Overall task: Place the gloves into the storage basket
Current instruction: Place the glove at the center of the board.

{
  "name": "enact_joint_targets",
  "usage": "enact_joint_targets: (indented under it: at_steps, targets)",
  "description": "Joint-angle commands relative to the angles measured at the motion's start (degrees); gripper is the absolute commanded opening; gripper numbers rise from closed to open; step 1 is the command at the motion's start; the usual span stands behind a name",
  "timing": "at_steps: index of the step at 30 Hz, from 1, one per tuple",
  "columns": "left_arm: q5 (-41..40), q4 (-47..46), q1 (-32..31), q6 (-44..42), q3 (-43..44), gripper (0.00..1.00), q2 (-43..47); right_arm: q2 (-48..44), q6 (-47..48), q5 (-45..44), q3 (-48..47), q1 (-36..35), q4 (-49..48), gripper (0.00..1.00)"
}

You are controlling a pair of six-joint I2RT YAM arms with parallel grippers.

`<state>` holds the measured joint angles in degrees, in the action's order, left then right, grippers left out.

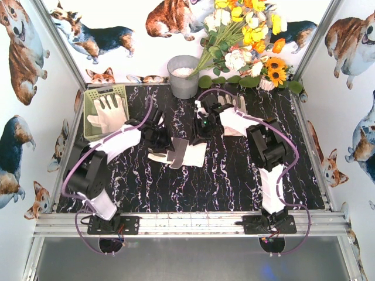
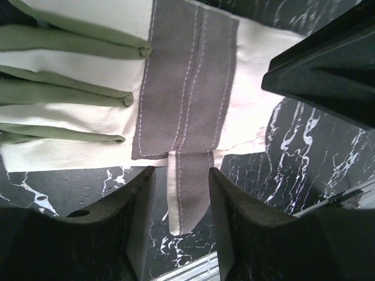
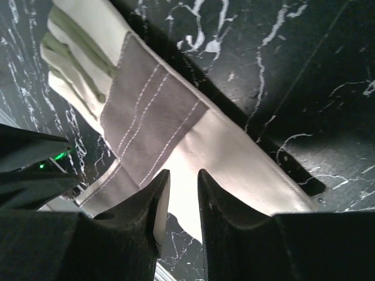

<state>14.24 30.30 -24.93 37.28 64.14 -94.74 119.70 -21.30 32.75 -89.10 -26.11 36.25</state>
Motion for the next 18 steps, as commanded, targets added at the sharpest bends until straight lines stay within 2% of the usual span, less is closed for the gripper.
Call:
enact_joint_targets:
  at_steps: [1, 8, 18]
  targets:
    - [1.39, -1.79, 1.56, -1.27, 0.22, 0.34, -4.55, -0.19, -0.48, -1.31, 0.99, 0.62, -0.87, 0.27]
    - [0.9, -2.19, 3.53, -6.94, 6.39, 0.31, -12.91, -4.59, -2.44, -4.35, 11.4, 1.23, -2.52, 0.27]
    - [13.96, -8.33, 1.81, -12.19, 17.26, 0.3, -23.43, -16.84, -10.49, -3.48, 31.23, -0.27, -11.11, 0.28]
